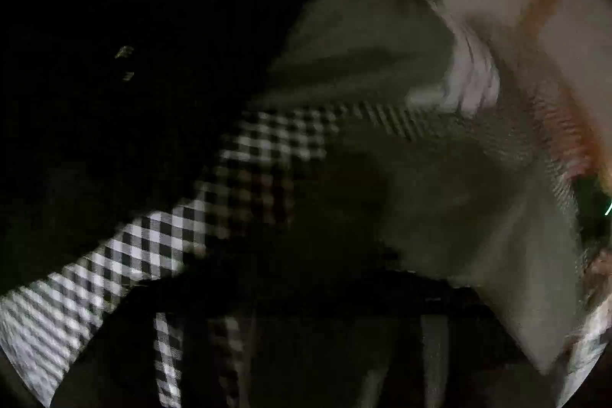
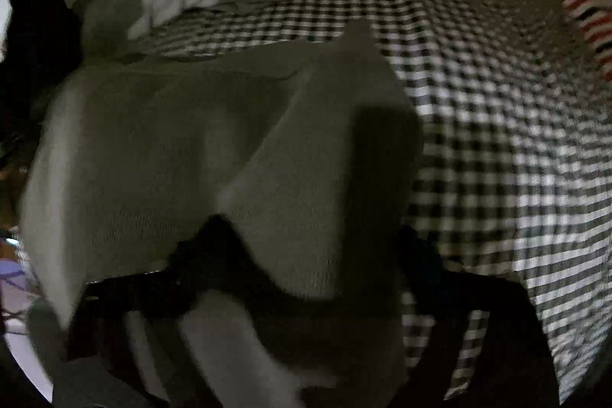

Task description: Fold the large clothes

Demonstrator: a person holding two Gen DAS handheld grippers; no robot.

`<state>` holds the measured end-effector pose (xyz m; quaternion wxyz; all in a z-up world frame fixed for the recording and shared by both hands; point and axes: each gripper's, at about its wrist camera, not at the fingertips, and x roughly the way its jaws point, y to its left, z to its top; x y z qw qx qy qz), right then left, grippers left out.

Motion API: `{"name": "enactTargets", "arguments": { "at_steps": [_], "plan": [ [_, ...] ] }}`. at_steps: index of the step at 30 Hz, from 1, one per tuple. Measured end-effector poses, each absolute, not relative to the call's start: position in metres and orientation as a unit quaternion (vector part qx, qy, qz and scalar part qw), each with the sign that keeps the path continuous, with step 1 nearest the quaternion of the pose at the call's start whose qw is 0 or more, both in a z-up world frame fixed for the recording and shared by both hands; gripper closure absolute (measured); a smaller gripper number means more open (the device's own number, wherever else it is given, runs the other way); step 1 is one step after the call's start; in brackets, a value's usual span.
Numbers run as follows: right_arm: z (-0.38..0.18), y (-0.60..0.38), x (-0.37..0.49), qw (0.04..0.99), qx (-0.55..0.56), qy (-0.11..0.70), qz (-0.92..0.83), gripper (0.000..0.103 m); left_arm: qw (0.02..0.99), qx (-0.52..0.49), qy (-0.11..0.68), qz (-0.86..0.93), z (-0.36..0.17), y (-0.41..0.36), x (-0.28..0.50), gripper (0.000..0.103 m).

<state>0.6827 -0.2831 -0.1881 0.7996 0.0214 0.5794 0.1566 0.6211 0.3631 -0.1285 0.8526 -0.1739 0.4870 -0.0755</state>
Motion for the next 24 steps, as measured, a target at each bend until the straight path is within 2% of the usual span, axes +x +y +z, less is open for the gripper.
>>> {"name": "enactTargets", "arguments": {
  "at_steps": [1, 3, 4, 5, 6, 7, 8, 9, 10, 11, 12, 13, 14, 16, 20, 21, 24],
  "plan": [
    [-0.184, -0.286, 0.684, 0.802, 0.038, 0.573, 0.164, 0.06, 0.848, -0.197, 0.485, -0.086, -0.128, 0.37, 0.623, 0.091],
    [-0.176, -0.307, 0.681, 0.805, 0.114, 0.548, 0.194, 0.066, 0.853, -0.208, 0.472, -0.084, -0.126, 0.377, 0.622, 0.091],
    [-0.175, -0.318, 0.681, 0.806, 0.144, 0.538, 0.199, 0.066, 0.852, -0.265, 0.443, -0.093, -0.124, 0.391, 0.617, 0.092],
    [-0.18, -0.333, 0.681, 0.799, 0.195, 0.531, 0.206, 0.066, 0.845, -0.313, 0.424, -0.093, -0.129, 0.403, 0.613, 0.082],
    [-0.187, -0.34, 0.681, 0.792, 0.218, 0.531, 0.208, 0.064, 0.834, -0.343, 0.423, -0.087, -0.137, 0.414, 0.612, 0.071],
    [-0.2, -0.345, 0.683, 0.785, 0.228, 0.538, 0.205, 0.058, 0.828, -0.338, 0.441, -0.075, -0.146, 0.416, 0.613, 0.046],
    [-0.206, -0.346, 0.683, 0.786, 0.225, 0.538, 0.204, 0.052, 0.824, -0.306, 0.474, -0.051, -0.161, 0.415, 0.615, 0.04],
    [-0.206, -0.348, 0.682, 0.792, 0.221, 0.536, 0.191, 0.045, 0.829, -0.295, 0.472, -0.055, -0.162, 0.413, 0.612, 0.039],
    [-0.202, -0.349, 0.683, 0.8, 0.218, 0.529, 0.18, 0.039, 0.839, -0.282, 0.463, -0.052, -0.156, 0.412, 0.607, 0.032],
    [-0.192, -0.354, 0.677, 0.817, 0.202, 0.515, 0.161, 0.031, 0.852, -0.267, 0.449, -0.036, -0.143, 0.413, 0.599, 0.02],
    [-0.179, -0.358, 0.671, 0.841, 0.172, 0.497, 0.124, 0.009, 0.869, -0.249, 0.427, -0.028, -0.126, 0.414, 0.588, 0.018],
    [-0.157, -0.363, 0.663, 0.875, 0.119, 0.467, 0.057, 0.005, 0.89, -0.21, 0.404, -0.02, -0.105, 0.412, 0.575, 0.015],
    [-0.141, -0.366, 0.652, 0.892, 0.093, 0.442, 0.033, 0.005, 0.909, -0.164, 0.382, 0.0, -0.087, 0.407, 0.563, 0.008],
    [-0.114, -0.356, 0.63, 0.901, 0.076, 0.422, 0.062, 0.003, 0.928, -0.104, 0.356, 0.025, -0.06, 0.39, 0.539, 0.006],
    [-0.099, -0.253, 0.609, 0.905, -0.006, 0.406, 0.124, 0.003, 0.926, -0.148, 0.331, -0.106, -0.039, 0.295, 0.519, 0.006],
    [-0.105, -0.224, 0.617, 0.897, 0.0, 0.421, 0.135, 0.003, 0.922, -0.154, 0.331, -0.129, -0.043, 0.264, 0.523, 0.006],
    [-0.148, -0.164, 0.655, 0.853, -0.006, 0.501, 0.148, 0.003, 0.902, -0.114, 0.411, -0.069, -0.089, 0.207, 0.573, 0.006]
  ]
}}
